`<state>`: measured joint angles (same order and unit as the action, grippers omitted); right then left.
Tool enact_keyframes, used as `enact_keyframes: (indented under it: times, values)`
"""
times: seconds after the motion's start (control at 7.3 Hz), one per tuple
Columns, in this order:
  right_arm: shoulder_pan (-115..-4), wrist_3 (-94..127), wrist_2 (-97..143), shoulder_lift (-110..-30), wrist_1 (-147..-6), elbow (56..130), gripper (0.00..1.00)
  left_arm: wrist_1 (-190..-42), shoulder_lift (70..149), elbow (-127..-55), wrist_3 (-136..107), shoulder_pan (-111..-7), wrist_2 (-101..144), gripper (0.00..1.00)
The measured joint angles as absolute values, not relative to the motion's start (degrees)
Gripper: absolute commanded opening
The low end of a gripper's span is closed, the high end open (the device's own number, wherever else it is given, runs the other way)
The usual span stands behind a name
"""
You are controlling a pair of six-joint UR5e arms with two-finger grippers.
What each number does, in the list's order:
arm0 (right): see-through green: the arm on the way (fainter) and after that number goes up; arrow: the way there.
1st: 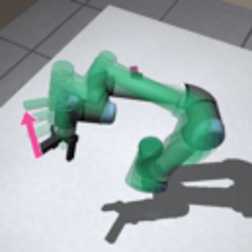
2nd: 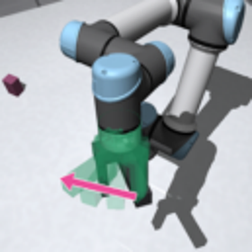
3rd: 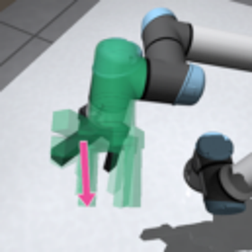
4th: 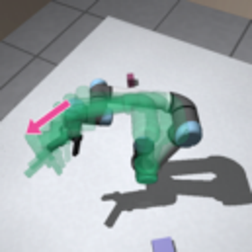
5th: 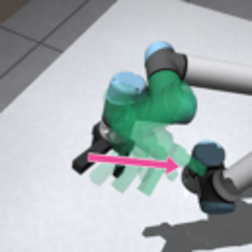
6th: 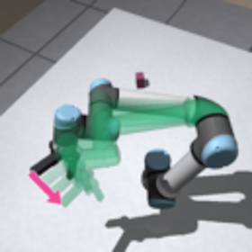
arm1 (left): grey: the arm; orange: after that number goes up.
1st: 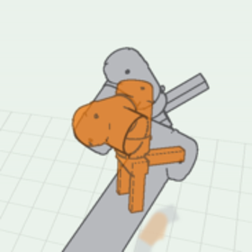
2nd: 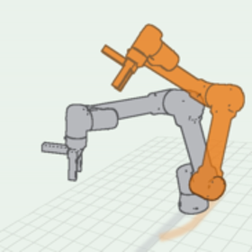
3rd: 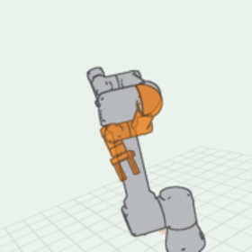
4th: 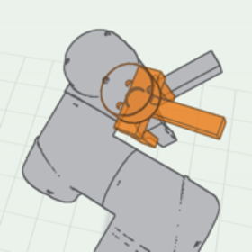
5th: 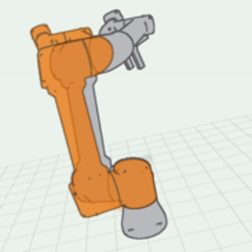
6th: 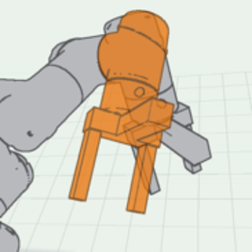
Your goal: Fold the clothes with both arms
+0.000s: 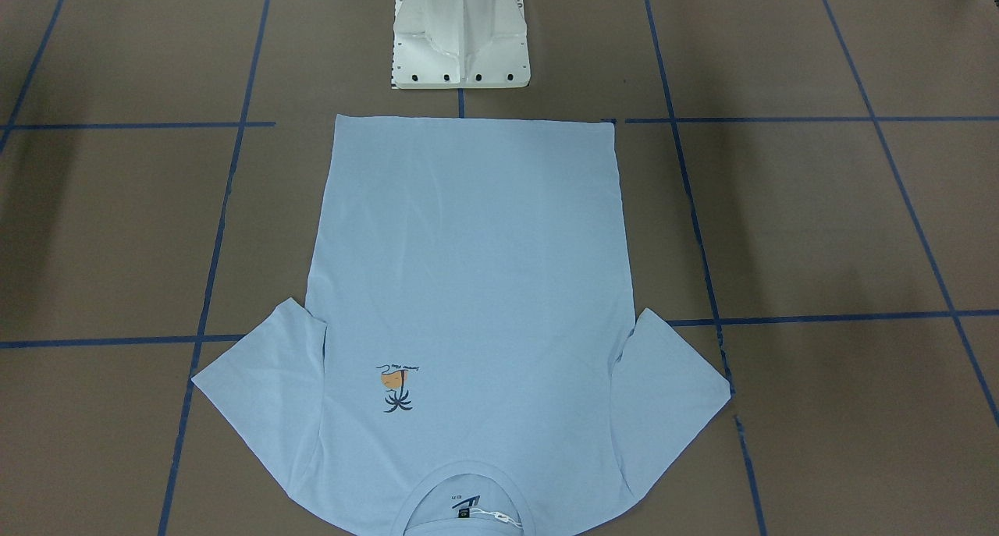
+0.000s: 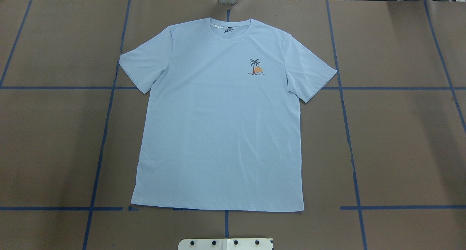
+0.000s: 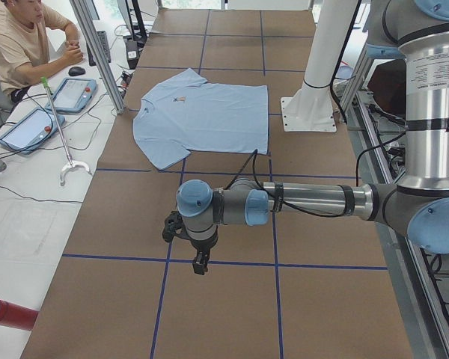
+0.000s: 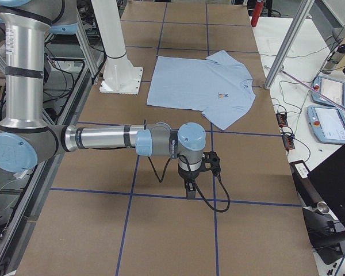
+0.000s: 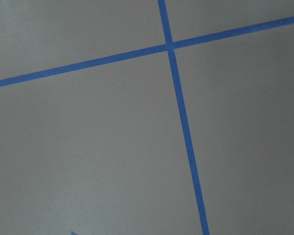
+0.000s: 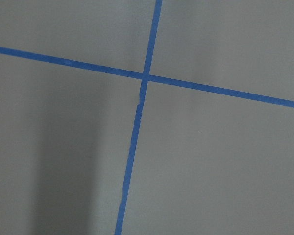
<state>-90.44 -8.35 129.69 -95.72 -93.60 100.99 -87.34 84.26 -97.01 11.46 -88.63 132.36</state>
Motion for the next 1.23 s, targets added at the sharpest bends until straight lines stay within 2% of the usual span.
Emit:
enact_keyframes:
  times: [0.55,0.96,1.23]
  values:
    - [-89.46,-8.02,129.56,-94.3,-93.11,104.54,1.0,-87.48,85.54,-100.38,11.44,-88.53,131.69,1.0]
    - [-87.46,-6.0,128.86,-91.22,-83.27,105.9,1.0,-89.39,90.67,-102.13,11.36,-88.36,131.52,1.0]
    - [-86.51,2.32,129.12,-89.14,-77.56,103.64,1.0,-98.76,92.93,-102.32,11.21,-88.51,130.31,1.0]
